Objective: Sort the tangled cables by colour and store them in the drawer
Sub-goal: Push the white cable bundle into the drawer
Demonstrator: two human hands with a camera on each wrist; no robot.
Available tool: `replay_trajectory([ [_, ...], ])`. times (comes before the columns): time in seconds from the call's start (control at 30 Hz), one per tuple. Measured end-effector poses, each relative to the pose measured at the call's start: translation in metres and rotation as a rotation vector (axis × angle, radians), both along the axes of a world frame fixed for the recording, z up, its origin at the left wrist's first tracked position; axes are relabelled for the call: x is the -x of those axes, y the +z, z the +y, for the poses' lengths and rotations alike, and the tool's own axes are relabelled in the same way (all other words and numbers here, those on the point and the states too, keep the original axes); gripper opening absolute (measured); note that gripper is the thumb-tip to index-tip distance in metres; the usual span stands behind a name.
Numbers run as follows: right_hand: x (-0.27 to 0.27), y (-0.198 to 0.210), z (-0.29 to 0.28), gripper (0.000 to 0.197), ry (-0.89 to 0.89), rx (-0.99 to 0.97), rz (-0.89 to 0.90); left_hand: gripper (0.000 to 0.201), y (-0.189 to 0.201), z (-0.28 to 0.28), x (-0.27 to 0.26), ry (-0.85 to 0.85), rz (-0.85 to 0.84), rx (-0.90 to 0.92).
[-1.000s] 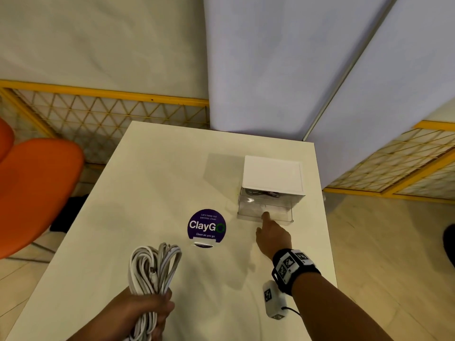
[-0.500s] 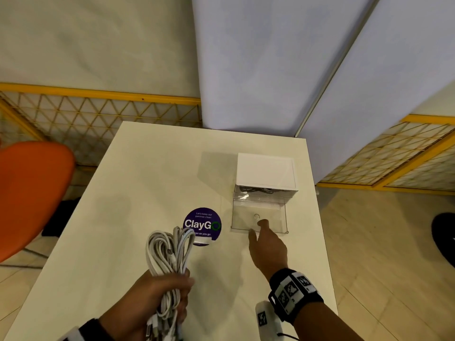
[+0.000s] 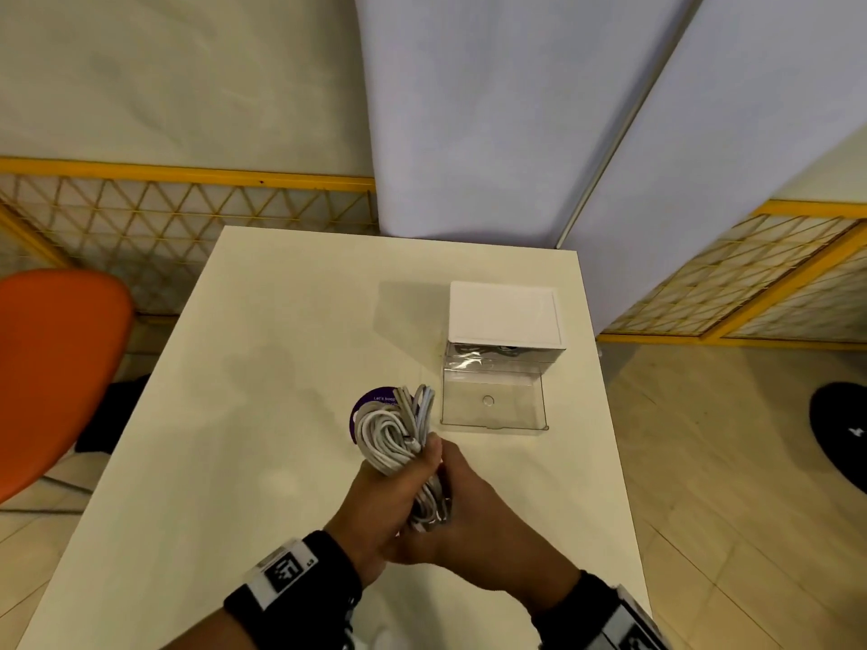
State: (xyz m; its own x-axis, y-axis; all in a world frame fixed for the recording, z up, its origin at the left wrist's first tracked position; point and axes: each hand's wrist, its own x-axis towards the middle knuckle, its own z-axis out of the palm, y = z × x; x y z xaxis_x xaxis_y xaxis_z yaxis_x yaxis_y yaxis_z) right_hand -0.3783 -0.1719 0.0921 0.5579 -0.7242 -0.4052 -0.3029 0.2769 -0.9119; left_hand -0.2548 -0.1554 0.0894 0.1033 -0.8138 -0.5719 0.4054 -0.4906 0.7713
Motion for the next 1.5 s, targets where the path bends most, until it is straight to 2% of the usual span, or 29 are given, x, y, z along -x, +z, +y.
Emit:
replay_trajectory([
  [0.2,-0.005,-0.007,0.004,0.073,-0.129,0.221,0.035,0.051,-0.002,0.007,0.008,-0.116,-0.026,0.021],
  [0.37,-0.015,-0.009,0.009,0.049,-0.285,0.366,0.047,0.052,0.0,0.004,0.008,-0.157,-0.078,0.064],
  [0.57,-0.017,-0.013,0.006,0.036,-0.348,0.358,0.106,0.052,0.002,0.0,0.009,-0.153,-0.079,0.075],
  [0.7,-0.014,-0.012,0.001,0.029,-0.336,0.307,0.197,0.068,0.001,-0.005,0.013,-0.186,-0.133,0.05],
  [0.8,-0.006,-0.019,-0.007,0.033,-0.3,0.379,0.348,0.075,0.001,-0.013,0.011,-0.21,-0.164,0.017],
  [0.87,0.003,-0.025,-0.015,0.031,-0.262,0.438,0.465,0.093,-0.003,-0.023,0.006,-0.173,-0.182,-0.029],
  [0.93,0.013,-0.031,-0.023,0.028,-0.175,0.517,0.594,0.117,-0.006,-0.032,-0.003,-0.126,-0.281,-0.031],
  [0.97,0.018,-0.034,-0.027,0.027,-0.111,0.547,0.654,0.124,-0.004,-0.037,-0.007,-0.161,-0.384,0.049],
  [1.03,0.028,-0.038,-0.036,0.027,0.023,0.583,0.739,0.128,0.0,-0.045,-0.014,-0.417,-0.723,0.364],
  [1.07,0.032,-0.039,-0.041,0.028,0.087,0.605,0.771,0.127,0.003,-0.049,-0.016,-0.628,-0.961,0.513],
  [1.13,0.037,-0.038,-0.049,0.033,0.198,0.639,0.812,0.124,0.001,-0.059,-0.016,-1.028,-1.418,0.628],
  [1.2,0.042,-0.037,-0.056,0.035,0.265,0.675,0.814,0.114,-0.009,-0.066,-0.012,-1.243,-1.616,0.564],
  [1.3,0.046,-0.036,-0.064,0.032,0.326,0.691,0.813,0.077,-0.024,-0.066,-0.003,-1.238,-1.689,0.536],
  [1.37,0.049,-0.036,-0.068,0.03,0.35,0.669,0.814,0.056,-0.029,-0.066,0.001,-1.214,-1.655,0.516],
  [1.5,0.05,-0.04,-0.069,0.03,0.355,0.689,0.795,0.04,-0.033,-0.073,0.003,-1.246,-1.536,0.483],
])
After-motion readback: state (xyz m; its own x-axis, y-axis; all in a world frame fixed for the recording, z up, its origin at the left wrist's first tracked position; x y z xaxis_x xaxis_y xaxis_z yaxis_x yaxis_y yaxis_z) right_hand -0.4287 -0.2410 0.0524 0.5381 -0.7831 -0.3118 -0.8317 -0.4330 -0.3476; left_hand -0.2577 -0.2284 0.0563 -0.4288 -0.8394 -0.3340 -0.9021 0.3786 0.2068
